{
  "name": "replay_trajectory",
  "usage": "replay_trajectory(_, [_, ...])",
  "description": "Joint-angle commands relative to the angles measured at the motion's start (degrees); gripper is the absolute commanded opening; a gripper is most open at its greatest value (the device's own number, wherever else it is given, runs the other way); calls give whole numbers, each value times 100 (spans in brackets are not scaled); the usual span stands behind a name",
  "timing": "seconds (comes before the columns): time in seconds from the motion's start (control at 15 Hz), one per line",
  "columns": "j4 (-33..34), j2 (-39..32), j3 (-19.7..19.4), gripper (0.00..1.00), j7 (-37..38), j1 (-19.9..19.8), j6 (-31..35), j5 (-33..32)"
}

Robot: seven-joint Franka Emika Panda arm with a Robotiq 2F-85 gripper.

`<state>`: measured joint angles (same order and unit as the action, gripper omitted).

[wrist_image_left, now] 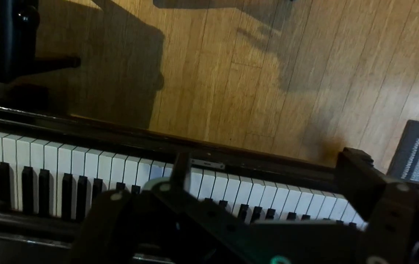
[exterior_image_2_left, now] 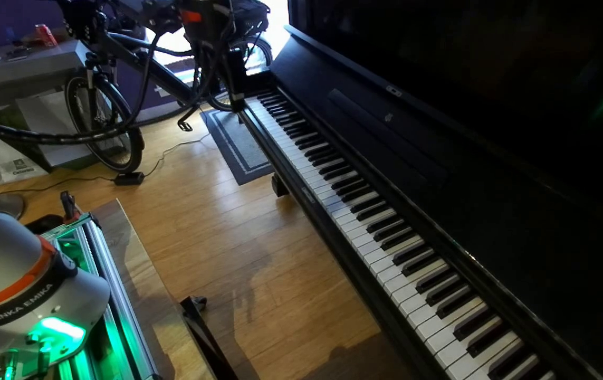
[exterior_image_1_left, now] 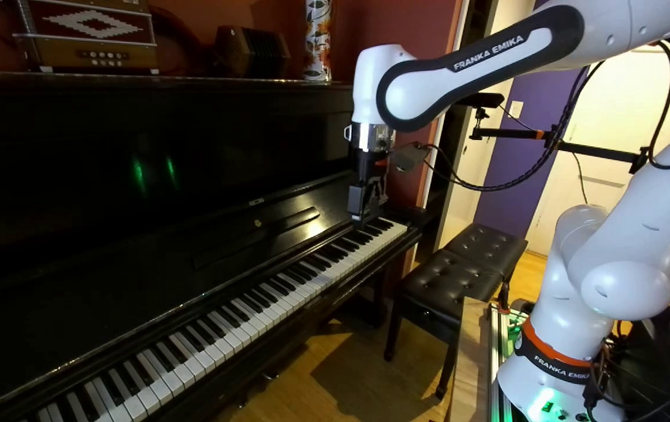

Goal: Press two white keys on the piano

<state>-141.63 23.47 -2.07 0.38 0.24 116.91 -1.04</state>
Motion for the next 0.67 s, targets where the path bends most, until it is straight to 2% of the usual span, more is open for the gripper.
replay_trajectory(0.0, [287,-949,41,100,567,-127,571,226])
replay_trajectory(0.13, [370,-1387,23,100,807,-143,937,378])
replay_trajectory(0.27, [372,-1754,40,100,1006,-165,1624,417])
replay_trajectory(0.6, [527,-2730,-23,100,1335,-240,2846,134])
